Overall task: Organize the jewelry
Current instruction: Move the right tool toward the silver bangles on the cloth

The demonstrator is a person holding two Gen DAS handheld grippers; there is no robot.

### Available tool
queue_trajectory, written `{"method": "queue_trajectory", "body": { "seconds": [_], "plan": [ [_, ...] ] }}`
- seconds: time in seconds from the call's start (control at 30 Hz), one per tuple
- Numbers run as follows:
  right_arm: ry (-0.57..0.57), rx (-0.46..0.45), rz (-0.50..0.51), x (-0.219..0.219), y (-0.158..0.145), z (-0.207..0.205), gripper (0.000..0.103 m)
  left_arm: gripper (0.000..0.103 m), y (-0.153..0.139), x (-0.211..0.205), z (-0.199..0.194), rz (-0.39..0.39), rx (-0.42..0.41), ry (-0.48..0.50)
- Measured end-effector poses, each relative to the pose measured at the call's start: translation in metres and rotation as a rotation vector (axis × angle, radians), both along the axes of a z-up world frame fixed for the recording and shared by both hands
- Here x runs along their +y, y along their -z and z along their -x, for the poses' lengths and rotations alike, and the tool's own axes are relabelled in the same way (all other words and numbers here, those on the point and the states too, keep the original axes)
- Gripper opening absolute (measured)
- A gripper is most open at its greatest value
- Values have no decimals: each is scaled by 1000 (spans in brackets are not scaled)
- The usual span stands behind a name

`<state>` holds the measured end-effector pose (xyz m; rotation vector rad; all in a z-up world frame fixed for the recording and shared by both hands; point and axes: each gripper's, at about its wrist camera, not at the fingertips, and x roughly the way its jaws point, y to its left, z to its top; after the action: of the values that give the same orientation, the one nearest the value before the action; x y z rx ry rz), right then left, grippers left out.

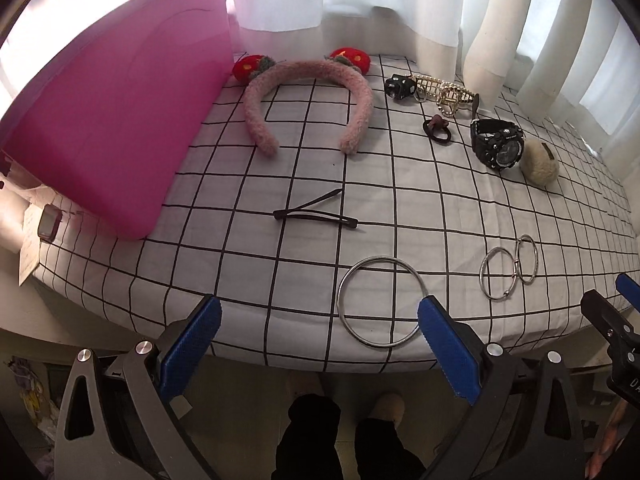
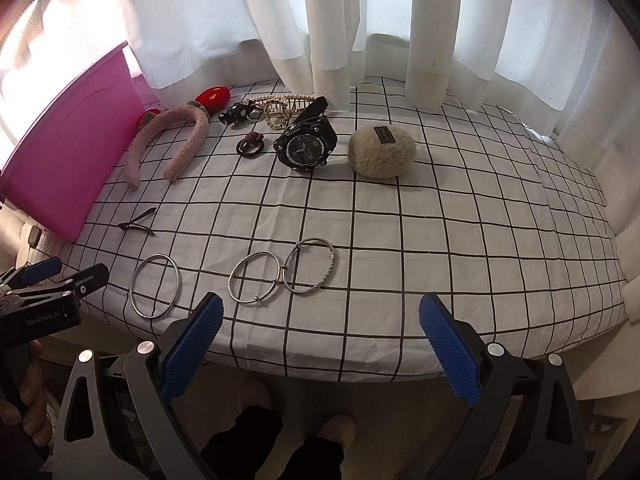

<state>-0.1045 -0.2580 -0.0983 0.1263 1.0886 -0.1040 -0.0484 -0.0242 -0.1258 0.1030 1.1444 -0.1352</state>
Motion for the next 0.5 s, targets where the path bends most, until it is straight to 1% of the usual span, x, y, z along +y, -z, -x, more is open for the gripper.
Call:
{"method": "queue_trajectory", "body": {
  "seconds": [0.07,0.13,0.23,0.37,0.5],
  "plan": [
    [-42,-8,-6,-7,9,-3,94,97,10,-6,3,4,-1,-33],
    [-79,-14,-7,-13,19,-6,94,97,20,-11,6,-12,-2,-65],
    [-131,-22,-40,-20,31,-7,94,97,28,-16,16,13,-16,-106],
    [-202,-46,-28,-20,43,-8,94,97,37,-25,23,21,-33,-132],
    [-234,-64,-22,-22,55,-12,94,97,47,-31,21,30,-35,-135]
  ]
}}
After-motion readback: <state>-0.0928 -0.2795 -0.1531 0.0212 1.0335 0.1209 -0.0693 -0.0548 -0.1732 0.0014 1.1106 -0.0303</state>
